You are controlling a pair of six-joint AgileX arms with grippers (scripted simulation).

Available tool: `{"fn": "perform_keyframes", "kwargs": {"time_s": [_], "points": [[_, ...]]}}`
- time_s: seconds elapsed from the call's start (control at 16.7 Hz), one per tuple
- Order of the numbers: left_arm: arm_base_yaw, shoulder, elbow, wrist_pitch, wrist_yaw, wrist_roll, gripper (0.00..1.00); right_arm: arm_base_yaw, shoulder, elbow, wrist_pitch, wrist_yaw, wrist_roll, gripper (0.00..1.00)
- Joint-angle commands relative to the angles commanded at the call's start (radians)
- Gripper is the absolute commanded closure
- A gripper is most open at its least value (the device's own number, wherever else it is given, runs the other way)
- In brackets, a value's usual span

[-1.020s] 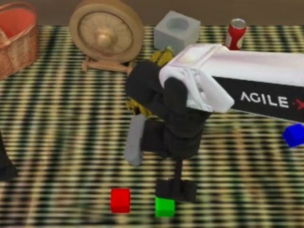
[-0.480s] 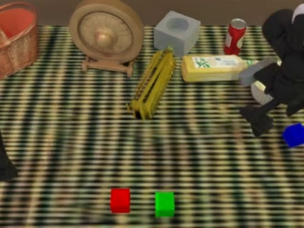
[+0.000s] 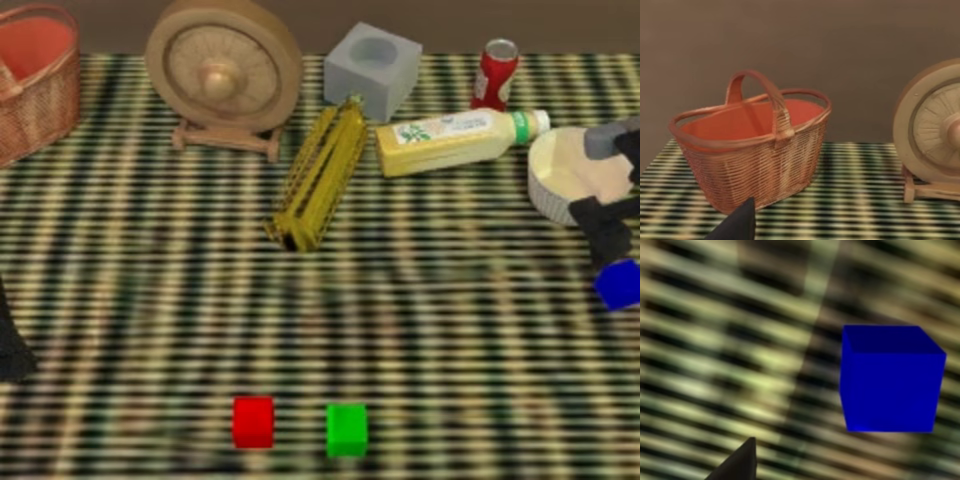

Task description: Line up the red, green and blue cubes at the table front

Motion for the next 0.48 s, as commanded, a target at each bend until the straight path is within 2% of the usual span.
{"fn": "perform_keyframes", "kwargs": {"time_s": [0.24, 0.48], "points": [[0.000, 0.000, 0.000, 0.000, 0.000, 0.000, 0.00, 0.001, 0.023, -0.019, 0.038, 0.000, 0.001, 0.00], [0.000, 0.000, 0.000, 0.000, 0.000, 0.000, 0.00, 0.001, 0.102, -0.096, 0.206, 0.001, 0.003, 0.00]]}}
